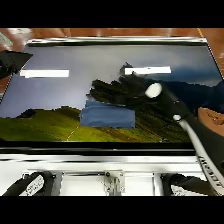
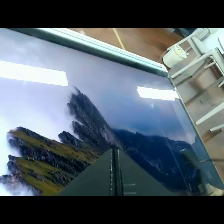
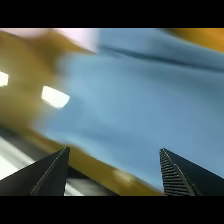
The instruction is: Fold the shirts.
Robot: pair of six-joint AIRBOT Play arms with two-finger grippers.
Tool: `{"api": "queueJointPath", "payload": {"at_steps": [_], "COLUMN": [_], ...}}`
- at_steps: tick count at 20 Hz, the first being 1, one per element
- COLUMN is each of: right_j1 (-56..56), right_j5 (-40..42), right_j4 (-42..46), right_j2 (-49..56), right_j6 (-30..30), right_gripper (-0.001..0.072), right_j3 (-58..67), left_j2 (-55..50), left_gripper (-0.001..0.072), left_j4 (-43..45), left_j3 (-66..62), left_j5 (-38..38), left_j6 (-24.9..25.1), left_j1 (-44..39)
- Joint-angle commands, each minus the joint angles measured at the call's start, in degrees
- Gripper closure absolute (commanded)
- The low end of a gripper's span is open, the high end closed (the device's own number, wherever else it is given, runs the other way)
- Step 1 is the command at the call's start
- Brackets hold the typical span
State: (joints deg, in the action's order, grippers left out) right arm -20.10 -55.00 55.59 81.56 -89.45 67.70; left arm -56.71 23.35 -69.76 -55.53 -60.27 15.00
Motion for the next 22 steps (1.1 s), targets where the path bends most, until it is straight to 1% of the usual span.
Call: {"api": "queueJointPath", "payload": {"at_steps": [1, 2, 3, 5, 7, 10, 12, 13, 16, 17, 19, 20, 22], "right_j1": [14.21, 16.90, 18.73, 19.65, 17.42, 13.35, 12.37, 12.39, 12.39, 12.39, 12.61, 13.16, 15.04], "right_j5": [-25.18, -25.75, -23.50, -14.19, -8.57, -2.56, 0.33, 1.38, 2.29, 1.64, -0.11, -1.38, -3.30], "right_j4": [19.23, 15.56, 10.97, 1.70, -4.15, -13.05, -19.23, -21.24, -22.12, -22.32, -22.34, -22.29, -22.10], "right_j2": [-3.06, -2.58, -2.23, -0.79, 2.89, 8.59, 10.49, 10.97, 11.82, 12.28, 12.24, 11.93, 10.29], "right_j6": [-3.21, -0.57, 0.28, 0.37, 1.95, 7.26, 10.78, 11.37, 11.10, 11.19, 13.86, 16.26, 20.94], "right_gripper": [0.0045, 0.0045, 0.0045, 0.0044, 0.0044, 0.0045, 0.0045, 0.0046, 0.0048, 0.0168, 0.0590, 0.0648, 0.0651], "right_j3": [-1.86, -3.82, -6.10, -10.78, -12.11, -12.11, -12.11, -12.11, -12.04, -12.04, -11.63, -10.60, -7.02], "left_j2": [0.07, 0.07, 0.07, 0.07, 0.07, 0.07, 0.07, 0.07, 0.04, 0.04, 0.04, 0.04, 0.04], "left_gripper": [0.0675, 0.0675, 0.0675, 0.0675, 0.0675, 0.0675, 0.0675, 0.0675, 0.0675, 0.0675, 0.0675, 0.0676, 0.0675], "left_j4": [0.96, 1.44, 1.81, 2.05, 2.25, 2.40, 2.40, 2.40, 2.40, 2.40, 2.43, 2.43, 2.43], "left_j3": [0.57, 0.57, 0.57, 0.57, 0.57, 0.57, 0.57, 0.57, 0.57, 0.57, 0.57, 0.57, 0.57], "left_j5": [-1.31, -1.99, -2.67, -4.33, -6.01, -6.54, -6.54, -6.54, -6.45, -6.43, -6.45, -6.45, -6.45], "left_j6": [0.02, 0.02, 0.02, 0.02, 0.02, 0.00, 0.00, 0.00, 0.02, 0.04, 0.04, 0.04, 0.04], "left_j1": [0.09, 0.09, 0.09, -0.07, -0.09, -0.09, -0.37, -0.74, -2.40, -3.08, -4.24, -4.59, -4.76]}}
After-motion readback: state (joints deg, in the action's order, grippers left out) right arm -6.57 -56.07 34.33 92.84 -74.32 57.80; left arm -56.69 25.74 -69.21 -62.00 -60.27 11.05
